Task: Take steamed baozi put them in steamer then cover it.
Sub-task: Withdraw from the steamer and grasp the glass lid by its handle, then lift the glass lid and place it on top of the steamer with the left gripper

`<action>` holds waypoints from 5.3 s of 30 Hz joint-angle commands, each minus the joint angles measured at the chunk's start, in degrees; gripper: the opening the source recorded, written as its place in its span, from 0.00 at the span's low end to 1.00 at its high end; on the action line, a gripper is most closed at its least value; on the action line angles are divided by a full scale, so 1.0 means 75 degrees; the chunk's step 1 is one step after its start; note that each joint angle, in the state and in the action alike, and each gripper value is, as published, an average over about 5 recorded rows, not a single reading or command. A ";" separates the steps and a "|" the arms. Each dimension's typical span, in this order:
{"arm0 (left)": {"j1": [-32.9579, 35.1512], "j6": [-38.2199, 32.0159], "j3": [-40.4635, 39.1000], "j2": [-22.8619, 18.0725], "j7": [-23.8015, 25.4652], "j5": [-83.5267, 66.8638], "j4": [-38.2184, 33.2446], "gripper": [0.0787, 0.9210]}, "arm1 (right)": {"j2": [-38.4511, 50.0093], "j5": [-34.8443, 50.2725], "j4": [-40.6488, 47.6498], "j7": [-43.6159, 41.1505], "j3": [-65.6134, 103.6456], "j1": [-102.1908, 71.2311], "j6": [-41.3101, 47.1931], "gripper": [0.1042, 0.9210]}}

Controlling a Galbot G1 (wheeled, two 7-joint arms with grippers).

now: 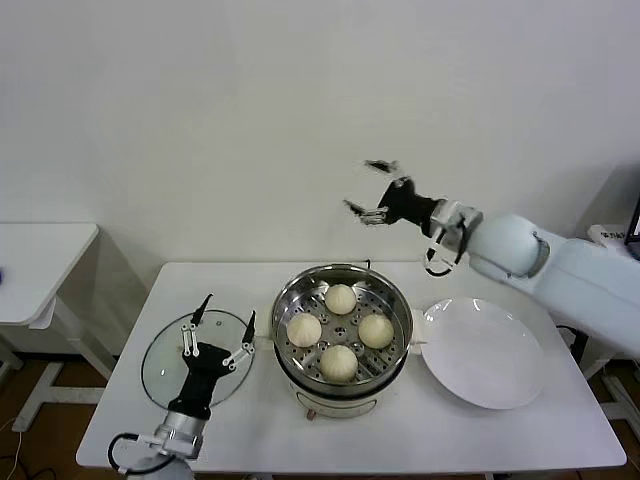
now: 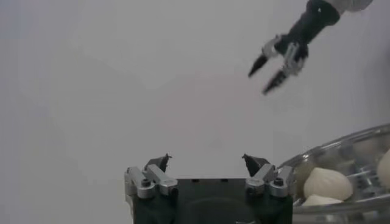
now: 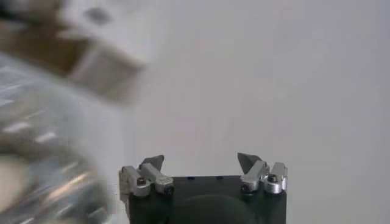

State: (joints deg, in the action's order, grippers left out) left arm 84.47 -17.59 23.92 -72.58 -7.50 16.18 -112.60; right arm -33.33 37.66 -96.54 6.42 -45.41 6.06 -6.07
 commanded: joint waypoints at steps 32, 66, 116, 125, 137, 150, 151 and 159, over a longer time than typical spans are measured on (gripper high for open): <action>-0.0064 0.1230 0.1504 0.0557 -0.1403 0.8204 0.3085 0.88 | -0.4310 -0.2814 0.1003 0.1457 0.9800 -1.0887 -0.2425 0.88; -0.1950 0.1226 0.0768 0.0336 -0.1592 0.8271 0.4408 0.88 | -0.4576 -0.3075 0.1269 0.1340 0.9960 -1.0994 -0.2557 0.88; -0.1637 0.2978 0.0850 0.1092 0.0041 0.6012 -0.0691 0.13 | -0.4639 -0.3256 0.0872 0.1355 0.9844 -1.0888 -0.2397 0.88; -0.2113 0.4797 -0.2200 0.0821 0.1064 0.6293 -0.2413 0.13 | -0.4621 -0.3265 0.0879 0.1370 0.9872 -1.0820 -0.2318 0.88; -0.3176 0.6980 -0.4824 -0.0423 0.3135 0.8166 -0.1144 0.13 | -0.4760 -0.3286 0.1030 0.1366 0.9908 -1.0666 -0.2301 0.88; -0.3393 0.7443 -0.5012 -0.1327 0.3650 0.9422 -0.0033 0.13 | -0.4914 -0.3360 0.1372 0.1340 0.9918 -1.0530 -0.2341 0.88; -0.3399 0.7424 -0.5028 -0.1382 0.3640 0.9485 0.0035 0.13 | -0.4917 -0.3361 0.1386 0.1339 0.9922 -1.0521 -0.2342 0.88; -0.3444 0.7269 -0.5090 -0.1698 0.3558 0.9907 0.0439 0.13 | -0.4932 -0.3363 0.1478 0.1334 0.9949 -1.0473 -0.2342 0.88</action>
State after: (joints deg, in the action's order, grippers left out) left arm 59.56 34.92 -11.55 -81.56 17.19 84.82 -113.47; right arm -70.18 12.49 -86.09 16.45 29.13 -72.63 -23.63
